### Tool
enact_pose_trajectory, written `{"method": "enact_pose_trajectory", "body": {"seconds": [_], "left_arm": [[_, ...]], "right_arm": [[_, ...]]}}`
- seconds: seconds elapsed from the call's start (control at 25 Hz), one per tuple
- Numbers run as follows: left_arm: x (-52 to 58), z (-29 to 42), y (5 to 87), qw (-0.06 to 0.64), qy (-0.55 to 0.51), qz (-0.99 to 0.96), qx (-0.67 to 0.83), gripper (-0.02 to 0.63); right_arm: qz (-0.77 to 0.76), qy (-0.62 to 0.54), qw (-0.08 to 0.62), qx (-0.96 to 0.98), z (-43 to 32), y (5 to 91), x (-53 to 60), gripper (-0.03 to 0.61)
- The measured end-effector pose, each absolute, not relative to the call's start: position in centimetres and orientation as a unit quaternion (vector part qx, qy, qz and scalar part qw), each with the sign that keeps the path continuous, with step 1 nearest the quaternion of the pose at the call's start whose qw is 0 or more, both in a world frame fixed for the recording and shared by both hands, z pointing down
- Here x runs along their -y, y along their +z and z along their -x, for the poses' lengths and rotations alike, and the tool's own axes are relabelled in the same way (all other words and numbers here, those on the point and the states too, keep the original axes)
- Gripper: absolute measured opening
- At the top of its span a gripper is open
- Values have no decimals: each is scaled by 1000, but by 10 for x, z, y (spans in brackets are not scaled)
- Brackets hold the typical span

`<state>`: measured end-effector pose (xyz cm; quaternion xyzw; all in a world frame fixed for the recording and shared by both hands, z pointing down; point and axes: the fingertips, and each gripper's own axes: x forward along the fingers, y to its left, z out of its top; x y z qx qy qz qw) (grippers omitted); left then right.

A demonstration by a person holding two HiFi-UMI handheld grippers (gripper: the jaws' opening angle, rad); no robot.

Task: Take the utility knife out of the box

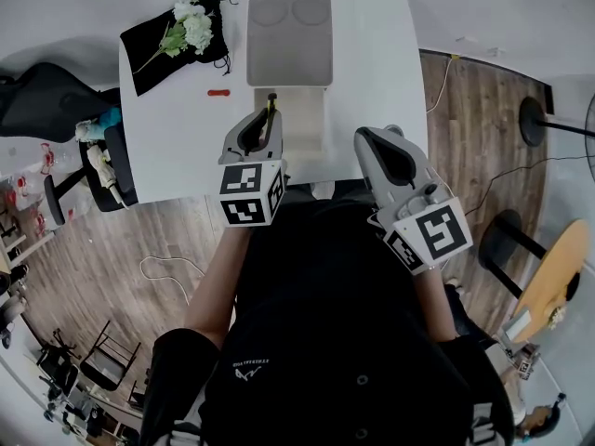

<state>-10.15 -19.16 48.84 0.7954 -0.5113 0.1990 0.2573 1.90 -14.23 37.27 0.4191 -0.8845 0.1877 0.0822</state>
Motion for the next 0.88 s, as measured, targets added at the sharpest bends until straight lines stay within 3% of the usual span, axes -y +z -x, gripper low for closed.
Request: {"method": "enact_pose_trajectory", "body": {"seconds": [0.88], "left_arm": [[168,109,401,142,103,-855,488,47]], "right_arm": [[-454,168,76,872,-9,371,131,5]]}}
